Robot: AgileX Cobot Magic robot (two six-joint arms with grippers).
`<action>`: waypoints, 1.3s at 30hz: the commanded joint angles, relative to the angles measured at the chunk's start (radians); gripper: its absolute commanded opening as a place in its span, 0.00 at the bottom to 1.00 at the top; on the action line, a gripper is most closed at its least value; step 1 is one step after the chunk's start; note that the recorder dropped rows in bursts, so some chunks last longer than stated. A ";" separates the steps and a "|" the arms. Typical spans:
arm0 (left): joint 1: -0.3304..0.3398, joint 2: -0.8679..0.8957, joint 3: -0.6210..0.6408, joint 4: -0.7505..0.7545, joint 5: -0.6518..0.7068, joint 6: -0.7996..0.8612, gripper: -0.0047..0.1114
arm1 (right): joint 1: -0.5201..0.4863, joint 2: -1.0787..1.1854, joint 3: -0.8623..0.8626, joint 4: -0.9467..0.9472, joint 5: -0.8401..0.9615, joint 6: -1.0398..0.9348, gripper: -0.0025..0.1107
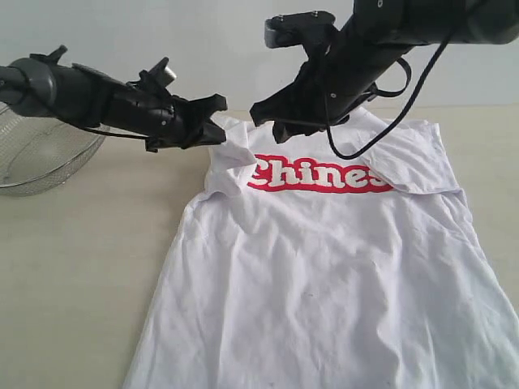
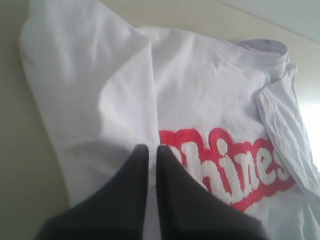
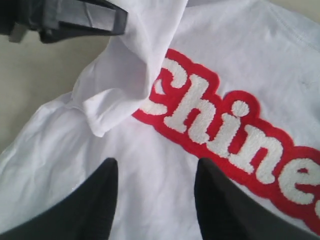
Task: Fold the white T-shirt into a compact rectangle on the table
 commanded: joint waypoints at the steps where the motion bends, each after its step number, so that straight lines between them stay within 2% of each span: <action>1: 0.042 -0.057 -0.004 0.017 0.043 -0.017 0.09 | -0.011 0.016 -0.005 -0.030 -0.039 -0.009 0.39; 6: 0.080 -0.113 -0.002 0.055 0.106 -0.022 0.09 | -0.033 0.104 -0.085 0.002 -0.054 -0.060 0.39; 13: 0.138 -0.209 0.004 0.092 0.153 -0.032 0.09 | -0.037 0.214 -0.234 0.260 -0.052 -0.352 0.39; 16: 0.166 -0.245 0.004 0.127 0.153 -0.035 0.09 | -0.037 0.259 -0.268 0.336 -0.045 -0.413 0.39; 25: 0.300 -0.273 0.021 0.418 0.143 -0.220 0.09 | -0.032 0.332 -0.281 0.425 -0.022 -0.431 0.39; 30: 0.414 -0.273 0.066 0.423 0.092 -0.226 0.09 | -0.032 0.330 -0.281 0.430 0.004 -0.434 0.39; 39: 0.519 -0.273 0.096 0.482 0.101 -0.192 0.09 | -0.032 0.330 -0.281 0.430 0.019 -0.436 0.39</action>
